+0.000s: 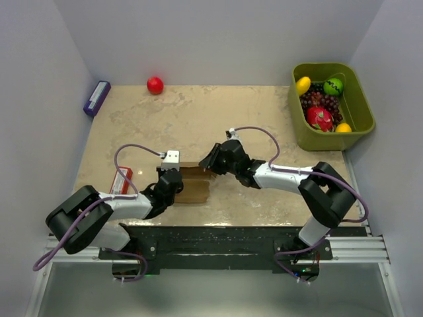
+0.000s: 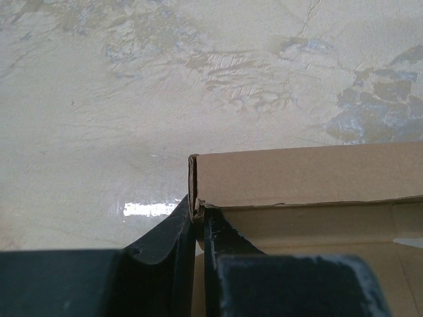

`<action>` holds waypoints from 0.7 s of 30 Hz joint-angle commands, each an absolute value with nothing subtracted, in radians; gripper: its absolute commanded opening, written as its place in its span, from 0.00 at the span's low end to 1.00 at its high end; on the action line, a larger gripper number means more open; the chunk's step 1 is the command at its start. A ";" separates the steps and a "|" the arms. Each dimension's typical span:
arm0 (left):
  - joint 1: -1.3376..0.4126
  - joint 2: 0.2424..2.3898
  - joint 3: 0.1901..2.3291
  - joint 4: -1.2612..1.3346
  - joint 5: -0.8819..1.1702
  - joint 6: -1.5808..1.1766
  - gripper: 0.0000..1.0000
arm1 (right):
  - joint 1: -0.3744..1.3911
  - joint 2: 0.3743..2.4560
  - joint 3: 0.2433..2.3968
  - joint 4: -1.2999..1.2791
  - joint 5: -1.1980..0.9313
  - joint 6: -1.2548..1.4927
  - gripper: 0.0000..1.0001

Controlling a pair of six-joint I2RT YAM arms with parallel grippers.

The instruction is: Fold the paper box

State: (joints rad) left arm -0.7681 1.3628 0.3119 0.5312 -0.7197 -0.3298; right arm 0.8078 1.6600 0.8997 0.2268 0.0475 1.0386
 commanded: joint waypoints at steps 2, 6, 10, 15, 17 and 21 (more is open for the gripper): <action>-0.784 1.344 0.304 0.581 -0.736 -0.331 0.00 | 0.810 1.663 0.862 0.376 0.005 1.137 0.31; -0.785 1.338 0.299 0.578 -0.739 -0.336 0.00 | 0.808 1.678 0.844 0.431 0.002 1.187 0.29; -0.787 1.332 0.295 0.578 -0.744 -0.342 0.00 | 0.808 1.698 0.835 0.466 0.002 1.238 0.25; -0.788 1.331 0.293 0.578 -0.744 -0.342 0.00 | 0.808 1.720 0.830 0.488 0.003 1.276 0.17; -0.790 1.331 0.293 0.578 -0.747 -0.345 0.00 | 0.810 1.724 0.825 0.494 0.002 1.299 0.11; -0.792 1.330 0.293 0.577 -0.750 -0.354 0.00 | 0.810 1.727 0.804 0.520 0.012 1.342 0.03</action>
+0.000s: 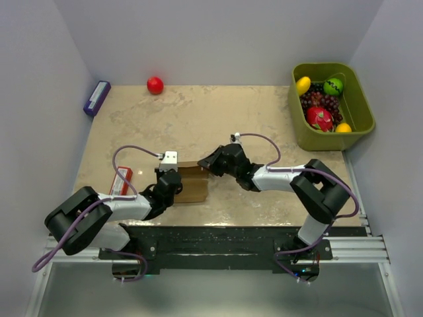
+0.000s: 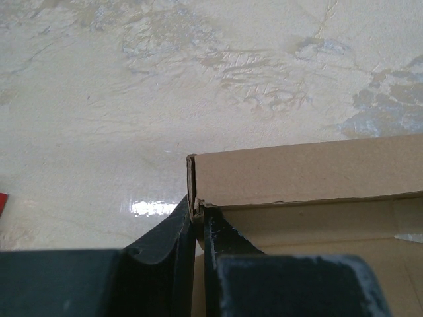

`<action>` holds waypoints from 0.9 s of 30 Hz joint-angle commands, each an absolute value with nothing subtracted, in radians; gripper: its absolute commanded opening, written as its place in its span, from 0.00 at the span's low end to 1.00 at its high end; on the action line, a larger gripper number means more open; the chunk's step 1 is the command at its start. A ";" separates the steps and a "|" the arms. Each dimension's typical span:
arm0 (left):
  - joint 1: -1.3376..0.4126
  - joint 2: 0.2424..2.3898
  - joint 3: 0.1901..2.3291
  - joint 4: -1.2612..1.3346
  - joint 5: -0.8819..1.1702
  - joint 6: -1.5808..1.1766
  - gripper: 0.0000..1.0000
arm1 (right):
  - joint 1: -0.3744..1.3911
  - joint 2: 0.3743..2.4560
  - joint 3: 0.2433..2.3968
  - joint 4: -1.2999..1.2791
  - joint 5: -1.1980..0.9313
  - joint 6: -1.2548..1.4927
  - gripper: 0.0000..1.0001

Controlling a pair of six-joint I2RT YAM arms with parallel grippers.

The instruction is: Fold the paper box

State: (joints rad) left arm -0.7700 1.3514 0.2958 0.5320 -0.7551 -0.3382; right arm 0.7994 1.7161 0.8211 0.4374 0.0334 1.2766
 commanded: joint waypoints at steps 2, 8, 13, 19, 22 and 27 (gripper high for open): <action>-0.793 1.330 0.293 0.575 -0.749 -0.357 0.00 | 0.810 1.729 0.792 0.531 0.021 1.374 0.00; -0.799 1.339 0.288 0.580 -0.746 -0.374 0.00 | 0.810 1.749 0.772 0.587 0.028 1.428 0.00; -0.801 1.351 0.301 0.563 -0.756 -0.390 0.00 | 0.810 1.749 0.747 0.647 0.052 1.416 0.00; -0.799 1.365 0.336 0.488 -0.781 -0.420 0.00 | 0.810 1.654 0.715 0.571 0.103 1.294 0.40; -0.799 1.365 0.344 0.466 -0.779 -0.429 0.00 | 0.818 1.586 0.681 0.516 0.121 1.224 0.56; -0.799 1.370 0.359 0.443 -0.775 -0.439 0.00 | 0.908 1.471 0.658 0.349 0.249 1.126 0.58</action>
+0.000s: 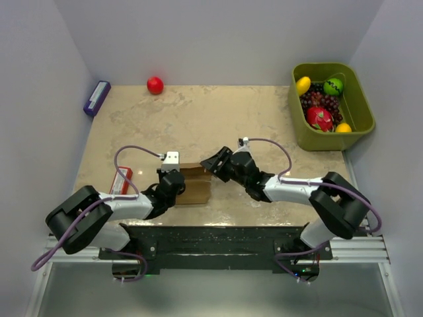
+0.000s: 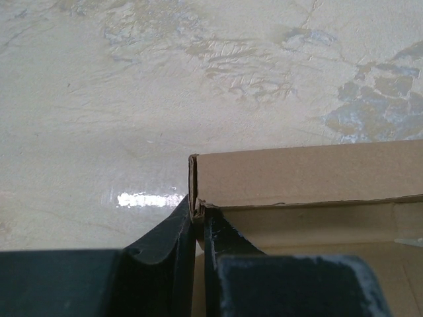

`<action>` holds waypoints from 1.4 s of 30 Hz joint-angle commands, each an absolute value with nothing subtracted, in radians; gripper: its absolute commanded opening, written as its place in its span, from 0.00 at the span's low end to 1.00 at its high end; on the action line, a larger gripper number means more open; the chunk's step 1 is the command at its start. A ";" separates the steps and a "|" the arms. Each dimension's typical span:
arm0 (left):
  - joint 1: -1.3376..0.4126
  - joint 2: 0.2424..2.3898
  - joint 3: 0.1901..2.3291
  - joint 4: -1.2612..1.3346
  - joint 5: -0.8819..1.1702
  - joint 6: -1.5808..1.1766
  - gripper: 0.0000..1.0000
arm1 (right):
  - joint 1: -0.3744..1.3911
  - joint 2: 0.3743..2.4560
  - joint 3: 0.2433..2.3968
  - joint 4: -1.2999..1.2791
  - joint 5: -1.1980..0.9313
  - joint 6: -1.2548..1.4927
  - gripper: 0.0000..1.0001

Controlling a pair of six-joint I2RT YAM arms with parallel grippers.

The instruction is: Fold the paper box

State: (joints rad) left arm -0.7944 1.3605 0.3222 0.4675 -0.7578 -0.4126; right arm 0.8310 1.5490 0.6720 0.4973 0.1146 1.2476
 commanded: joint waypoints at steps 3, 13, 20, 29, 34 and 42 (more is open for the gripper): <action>-0.799 1.371 0.364 0.437 -0.764 -0.446 0.00 | 0.994 1.434 0.672 0.263 0.334 1.075 0.57; -0.799 1.338 0.399 0.350 -0.673 -0.483 0.00 | 1.009 1.607 0.833 0.126 0.334 1.003 0.47; -0.798 1.319 0.391 0.328 -0.664 -0.497 0.00 | 0.939 1.637 0.812 0.118 0.357 0.993 0.47; -0.798 1.312 0.393 0.324 -0.652 -0.499 0.00 | 0.890 1.689 0.799 0.144 0.344 0.971 0.49; -0.798 1.313 0.388 0.330 -0.643 -0.502 0.00 | 0.887 1.706 0.788 0.182 0.339 0.954 0.50; -0.798 1.315 0.388 0.333 -0.630 -0.505 0.00 | 0.885 1.727 0.792 0.236 0.316 0.940 0.45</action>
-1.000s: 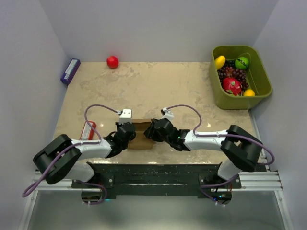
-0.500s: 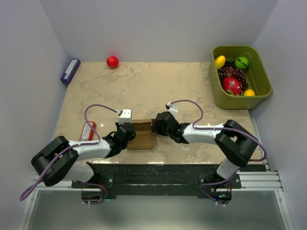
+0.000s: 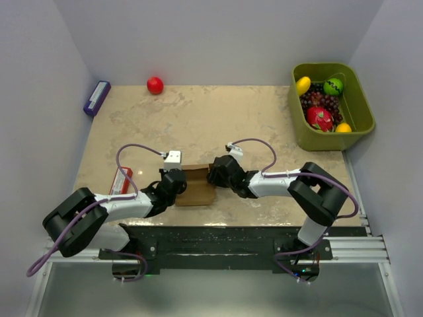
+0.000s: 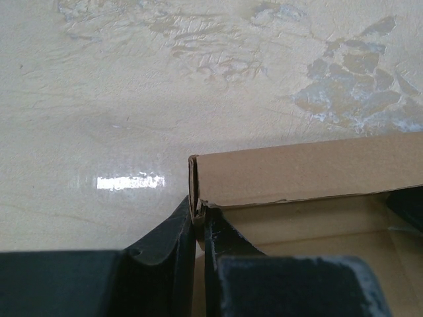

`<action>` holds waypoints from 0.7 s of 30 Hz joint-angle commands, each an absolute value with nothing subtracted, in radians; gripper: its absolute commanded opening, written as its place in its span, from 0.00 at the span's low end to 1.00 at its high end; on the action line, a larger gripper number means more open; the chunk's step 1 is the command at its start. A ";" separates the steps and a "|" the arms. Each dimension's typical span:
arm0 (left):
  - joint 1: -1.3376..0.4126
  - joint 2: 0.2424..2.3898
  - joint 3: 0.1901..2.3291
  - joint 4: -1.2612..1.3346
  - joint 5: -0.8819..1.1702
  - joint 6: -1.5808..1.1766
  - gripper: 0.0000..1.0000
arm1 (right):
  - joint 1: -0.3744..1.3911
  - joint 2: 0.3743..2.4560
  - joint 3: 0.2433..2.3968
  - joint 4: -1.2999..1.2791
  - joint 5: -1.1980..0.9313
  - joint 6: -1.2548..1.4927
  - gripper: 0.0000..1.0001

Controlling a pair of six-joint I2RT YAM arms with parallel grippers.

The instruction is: Fold the paper box

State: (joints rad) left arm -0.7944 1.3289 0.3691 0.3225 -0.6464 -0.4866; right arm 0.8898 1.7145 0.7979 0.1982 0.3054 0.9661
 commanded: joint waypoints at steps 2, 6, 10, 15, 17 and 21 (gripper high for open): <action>-0.798 1.316 0.390 0.334 -0.632 -0.506 0.00 | 0.885 1.717 0.785 0.259 0.311 0.939 0.41; -0.798 1.328 0.393 0.336 -0.630 -0.506 0.00 | 0.887 1.694 0.766 0.282 0.318 0.933 0.36; -0.798 1.339 0.397 0.339 -0.624 -0.508 0.00 | 0.888 1.672 0.750 0.301 0.318 0.936 0.31; -0.798 1.345 0.400 0.341 -0.620 -0.512 0.00 | 0.908 1.652 0.744 0.308 0.333 0.940 0.26; -0.798 1.348 0.400 0.341 -0.620 -0.512 0.00 | 0.916 1.649 0.746 0.308 0.334 0.943 0.26; -0.799 1.358 0.400 0.344 -0.615 -0.514 0.00 | 0.927 1.646 0.752 0.311 0.342 0.943 0.25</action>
State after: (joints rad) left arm -0.7940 1.3384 0.3744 0.3248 -0.6430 -0.4877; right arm 0.9066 1.6829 0.7452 0.2569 0.3161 0.9474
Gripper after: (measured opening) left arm 0.122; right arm 0.253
